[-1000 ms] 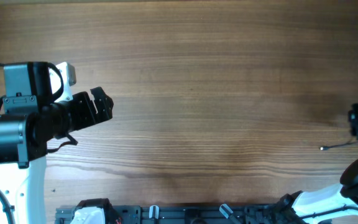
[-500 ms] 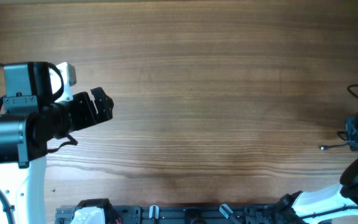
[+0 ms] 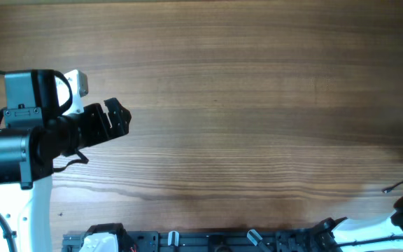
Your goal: Untangle cables
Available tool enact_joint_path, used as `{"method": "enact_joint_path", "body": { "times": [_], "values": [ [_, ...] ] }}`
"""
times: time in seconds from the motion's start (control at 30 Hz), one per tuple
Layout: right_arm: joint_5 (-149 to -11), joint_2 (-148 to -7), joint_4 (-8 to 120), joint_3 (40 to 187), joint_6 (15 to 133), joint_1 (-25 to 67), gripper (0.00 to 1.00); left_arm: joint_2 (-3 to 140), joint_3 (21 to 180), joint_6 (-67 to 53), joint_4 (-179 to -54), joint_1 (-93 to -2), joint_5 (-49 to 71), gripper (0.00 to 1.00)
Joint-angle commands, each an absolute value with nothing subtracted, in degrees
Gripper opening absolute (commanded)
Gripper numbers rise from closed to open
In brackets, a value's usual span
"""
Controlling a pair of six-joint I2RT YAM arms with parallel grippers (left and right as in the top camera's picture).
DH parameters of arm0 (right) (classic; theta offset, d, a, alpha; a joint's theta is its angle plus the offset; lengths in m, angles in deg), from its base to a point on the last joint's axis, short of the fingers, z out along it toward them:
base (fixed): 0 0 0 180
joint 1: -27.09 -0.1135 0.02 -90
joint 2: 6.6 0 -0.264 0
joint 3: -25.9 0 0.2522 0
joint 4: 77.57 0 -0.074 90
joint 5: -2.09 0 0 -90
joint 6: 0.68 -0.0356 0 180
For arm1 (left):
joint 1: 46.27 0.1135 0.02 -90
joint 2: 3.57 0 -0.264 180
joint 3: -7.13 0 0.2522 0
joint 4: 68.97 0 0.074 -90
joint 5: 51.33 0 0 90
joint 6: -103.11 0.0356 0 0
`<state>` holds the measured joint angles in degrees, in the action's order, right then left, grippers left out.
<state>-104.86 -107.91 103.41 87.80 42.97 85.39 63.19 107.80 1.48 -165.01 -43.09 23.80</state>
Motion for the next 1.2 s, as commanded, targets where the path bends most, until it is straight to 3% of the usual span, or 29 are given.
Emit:
{"method": "enact_joint_path", "body": {
  "times": [0.0, 0.03, 0.07, 0.1, 0.23, 0.3, 0.6, 0.8, 1.0, 1.07, 1.17],
  "values": [
    [-87.7, -108.4, 107.2, 88.1, 41.3, 88.7, 0.32, 63.2, 108.2, 2.4, -164.6, -42.7, 23.0, 1.00],
    [-84.3, -108.4, 108.1, 88.1, 41.2, 88.8, 0.47, 63.2, 108.2, 2.3, -164.5, -42.7, 23.0, 1.00],
    [-80.5, -108.4, 108.9, 88.1, 41.1, 88.7, 0.91, 63.2, 108.2, 2.4, -164.4, -42.7, 23.0, 1.00],
    [-76.7, -108.3, 108.9, 88.1, 41.1, 88.3, 1.00, 63.2, 108.2, 2.4, -164.4, -42.7, 23.0, 1.00],
    [-65.0, -106.7, 101.1, 88.1, 36.6, 84.2, 1.00, 63.2, 108.2, 2.4, -164.4, -42.7, 23.1, 1.00],
    [-65.7, -105.6, 96.9, 88.1, 36.9, 81.7, 1.00, 63.2, 108.2, 2.4, -164.5, -42.7, 23.1, 1.00],
    [-94.6, -101.3, 67.3, 88.1, 41.9, 68.6, 1.00, 63.3, 108.2, 3.9, -164.4, -42.7, 23.9, 1.00],
    [-71.1, -100.1, 82.5, 90.2, 73.1, 56.1, 0.99, 63.3, 108.2, 3.9, -162.0, -42.7, 28.5, 1.00],
    [-43.4, -95.9, 83.0, 100.5, 91.3, 44.5, 1.00, 63.3, 108.2, 4.3, -160.4, -42.7, 29.2, 1.00],
    [-42.1, -93.0, 77.4, 104.5, 92.1, 42.0, 1.00, 63.3, 108.2, 7.2, -159.7, -42.7, 29.4, 1.00],
    [-52.1, -86.6, 58.6, 111.4, 100.0, 39.5, 1.00, 63.2, 108.2, 8.4, -158.4, -42.7, 31.4, 1.00]
  ]
}}
